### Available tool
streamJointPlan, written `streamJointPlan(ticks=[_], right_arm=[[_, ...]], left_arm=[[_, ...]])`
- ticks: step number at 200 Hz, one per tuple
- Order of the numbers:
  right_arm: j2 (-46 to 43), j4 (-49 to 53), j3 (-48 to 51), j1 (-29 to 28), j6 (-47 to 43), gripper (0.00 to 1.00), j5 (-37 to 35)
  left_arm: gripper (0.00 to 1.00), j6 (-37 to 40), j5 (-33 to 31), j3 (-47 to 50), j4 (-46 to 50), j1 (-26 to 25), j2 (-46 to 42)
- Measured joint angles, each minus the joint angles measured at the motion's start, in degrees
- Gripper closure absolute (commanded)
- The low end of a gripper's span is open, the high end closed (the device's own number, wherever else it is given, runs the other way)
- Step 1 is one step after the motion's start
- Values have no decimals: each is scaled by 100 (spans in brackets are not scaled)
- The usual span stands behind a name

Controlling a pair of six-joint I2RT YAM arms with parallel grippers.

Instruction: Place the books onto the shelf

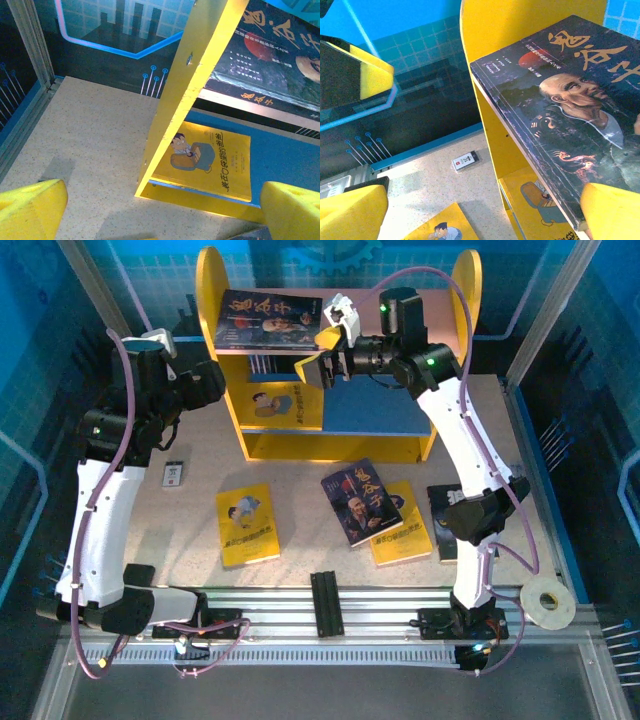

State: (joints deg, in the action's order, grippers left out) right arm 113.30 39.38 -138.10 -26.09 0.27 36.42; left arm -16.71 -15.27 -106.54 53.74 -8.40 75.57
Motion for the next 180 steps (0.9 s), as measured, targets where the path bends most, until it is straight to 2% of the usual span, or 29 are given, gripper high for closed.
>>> streamJointPlan(ticks=[23, 37, 77, 96, 113, 144, 180], right_arm=[[-184, 9, 214, 37, 33, 0, -83], [-553, 17, 684, 85, 52, 0, -236], [-2649, -304, 3556, 140, 306, 0, -922], [-3615, -463, 4977, 140, 614, 0, -1349], [-4111, -509, 6043, 151, 909, 2, -1692], [-3849, -466, 7158, 273, 1325, 10, -2275], [-3097, -455, 7438, 535, 1521, 17, -2771]], left_arm=[[1, 4, 87, 142, -39, 0, -92], [1, -94, 284, 533, -177, 0, -297], [1, -560, 717, 2100, -551, -190, -787], [1, -944, 925, 2887, -754, -527, -802], [1, -1318, 1117, 3519, -907, -997, -761], [1, -1974, 1528, 4232, -1344, -1781, -380], [1, -2448, 1794, 4358, -1956, -2321, 328]])
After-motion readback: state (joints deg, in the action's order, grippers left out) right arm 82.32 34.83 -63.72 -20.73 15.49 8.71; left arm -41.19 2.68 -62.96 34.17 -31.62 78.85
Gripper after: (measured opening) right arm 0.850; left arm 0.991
